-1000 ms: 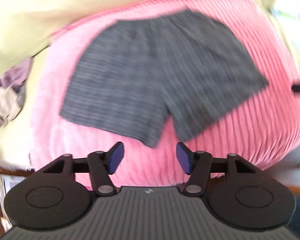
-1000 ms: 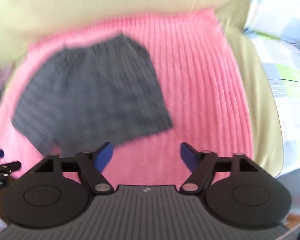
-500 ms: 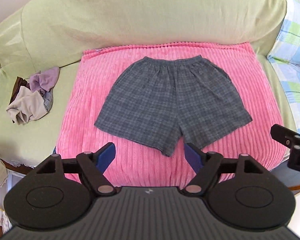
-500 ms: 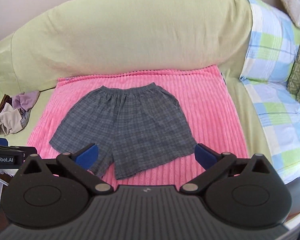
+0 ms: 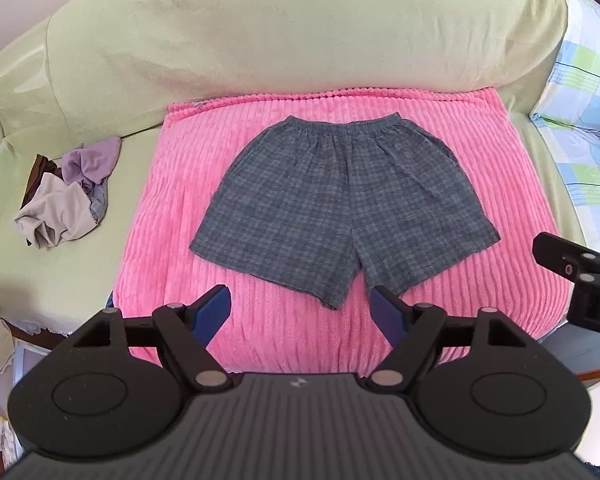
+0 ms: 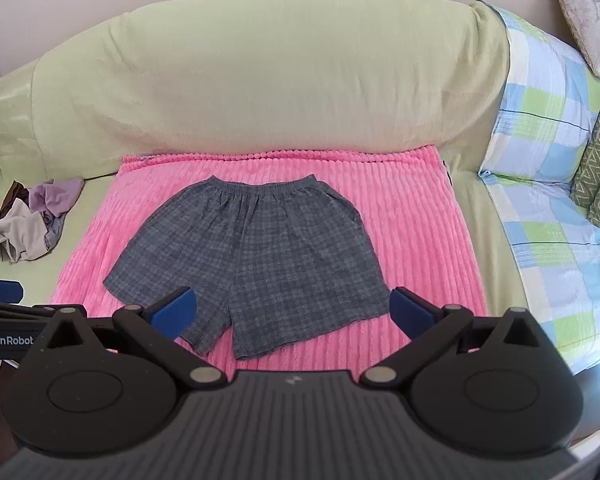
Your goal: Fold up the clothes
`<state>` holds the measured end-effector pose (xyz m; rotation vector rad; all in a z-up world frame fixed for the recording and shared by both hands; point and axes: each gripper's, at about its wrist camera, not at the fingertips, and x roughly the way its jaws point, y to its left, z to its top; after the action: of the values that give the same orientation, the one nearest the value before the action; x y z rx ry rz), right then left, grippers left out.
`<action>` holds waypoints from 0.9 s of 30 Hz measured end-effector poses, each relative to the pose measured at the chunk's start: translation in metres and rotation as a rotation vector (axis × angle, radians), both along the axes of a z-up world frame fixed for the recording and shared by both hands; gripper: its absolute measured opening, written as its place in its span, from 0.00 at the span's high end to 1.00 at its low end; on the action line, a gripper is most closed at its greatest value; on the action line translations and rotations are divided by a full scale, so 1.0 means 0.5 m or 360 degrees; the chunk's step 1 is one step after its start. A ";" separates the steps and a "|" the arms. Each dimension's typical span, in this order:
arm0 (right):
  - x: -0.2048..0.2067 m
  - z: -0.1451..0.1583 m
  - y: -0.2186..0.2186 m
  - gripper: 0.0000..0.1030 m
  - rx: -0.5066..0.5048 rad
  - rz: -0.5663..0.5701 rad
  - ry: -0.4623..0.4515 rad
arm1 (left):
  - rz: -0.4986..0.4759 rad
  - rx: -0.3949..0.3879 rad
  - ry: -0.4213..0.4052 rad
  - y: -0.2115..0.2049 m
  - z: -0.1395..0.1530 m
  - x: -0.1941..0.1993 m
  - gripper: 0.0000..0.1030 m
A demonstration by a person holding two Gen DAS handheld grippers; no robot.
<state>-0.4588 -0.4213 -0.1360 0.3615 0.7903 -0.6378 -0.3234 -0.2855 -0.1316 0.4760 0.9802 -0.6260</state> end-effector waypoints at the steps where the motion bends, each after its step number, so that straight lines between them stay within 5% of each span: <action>1: 0.002 -0.001 -0.002 0.01 0.0002 0.0007 0.0000 | 0.0005 0.0001 -0.0001 -0.001 -0.001 0.001 0.24; 20: 0.096 -0.059 -0.043 0.01 0.0099 0.0187 0.0093 | 0.0159 0.0099 0.0039 -0.021 -0.051 0.054 0.23; 27: 0.091 -0.114 -0.182 0.01 0.0151 0.0375 0.0167 | 0.0152 0.0116 0.0114 -0.121 -0.121 0.043 0.23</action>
<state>-0.4132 -0.5120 -0.1931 0.3176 0.9496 -0.4015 -0.3021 -0.3461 -0.1923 0.4707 1.0902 -0.5261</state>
